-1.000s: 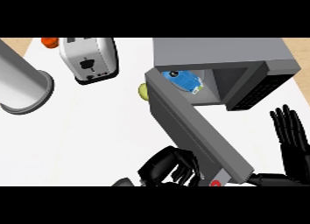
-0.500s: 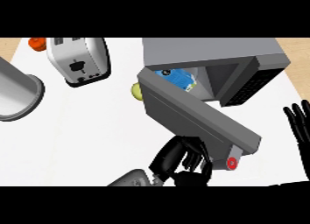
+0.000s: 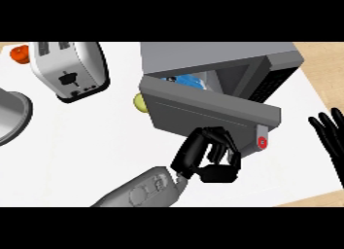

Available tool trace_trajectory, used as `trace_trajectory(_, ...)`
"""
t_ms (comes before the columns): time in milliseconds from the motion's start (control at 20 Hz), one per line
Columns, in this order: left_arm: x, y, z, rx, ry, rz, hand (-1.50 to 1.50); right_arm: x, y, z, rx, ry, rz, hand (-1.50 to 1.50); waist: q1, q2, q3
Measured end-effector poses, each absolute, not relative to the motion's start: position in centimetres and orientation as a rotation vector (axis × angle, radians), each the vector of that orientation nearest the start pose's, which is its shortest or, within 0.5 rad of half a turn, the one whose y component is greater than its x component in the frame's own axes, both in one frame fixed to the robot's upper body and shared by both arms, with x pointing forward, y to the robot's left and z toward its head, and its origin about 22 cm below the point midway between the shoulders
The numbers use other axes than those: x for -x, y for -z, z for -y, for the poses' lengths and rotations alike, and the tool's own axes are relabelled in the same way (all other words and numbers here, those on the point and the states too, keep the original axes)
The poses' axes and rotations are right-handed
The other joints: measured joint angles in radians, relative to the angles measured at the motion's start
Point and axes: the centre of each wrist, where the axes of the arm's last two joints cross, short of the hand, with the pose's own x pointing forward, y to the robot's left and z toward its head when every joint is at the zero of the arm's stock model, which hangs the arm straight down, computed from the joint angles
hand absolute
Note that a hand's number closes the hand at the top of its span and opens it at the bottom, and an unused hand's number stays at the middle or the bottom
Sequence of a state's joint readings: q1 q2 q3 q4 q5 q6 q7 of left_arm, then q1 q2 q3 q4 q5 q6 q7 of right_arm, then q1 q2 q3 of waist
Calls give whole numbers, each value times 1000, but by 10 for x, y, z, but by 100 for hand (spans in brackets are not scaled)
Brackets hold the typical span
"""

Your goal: Pick up the milk, place it into the microwave and close the microwave

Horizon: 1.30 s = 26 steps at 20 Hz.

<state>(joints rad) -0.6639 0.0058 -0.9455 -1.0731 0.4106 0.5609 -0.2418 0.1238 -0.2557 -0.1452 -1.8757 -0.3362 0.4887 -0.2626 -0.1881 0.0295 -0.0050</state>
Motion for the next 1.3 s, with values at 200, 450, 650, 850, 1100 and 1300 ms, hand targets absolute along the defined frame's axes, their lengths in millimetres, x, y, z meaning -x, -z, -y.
trace_trajectory(200, -285, -17, 3, 262, 483, 1740, 150, -206, -84, 312, -407, -315, 2053, -150, -28, 8, 0)
trace_trajectory(450, -305, -28, 3, 219, 393, 1722, 150, -206, -93, 310, -459, -324, 2059, -150, -63, 19, 0)
trace_trajectory(650, -321, -42, 1, 235, 280, 1737, 150, -207, -99, 310, -491, -328, 2060, -150, -79, 31, -2)
trace_trajectory(850, -329, -46, -2, 247, 207, 1749, 150, -207, -104, 309, -517, -334, 2058, -150, -96, 37, -1)
trace_trajectory(1100, -329, -44, -4, 261, 150, 1768, 150, -208, -115, 310, -533, -356, 2065, -150, -111, 38, -1)
trace_trajectory(1300, -329, -43, -4, 272, 125, 1786, 150, -210, -123, 311, -541, -370, 2077, -150, -116, 40, 0)
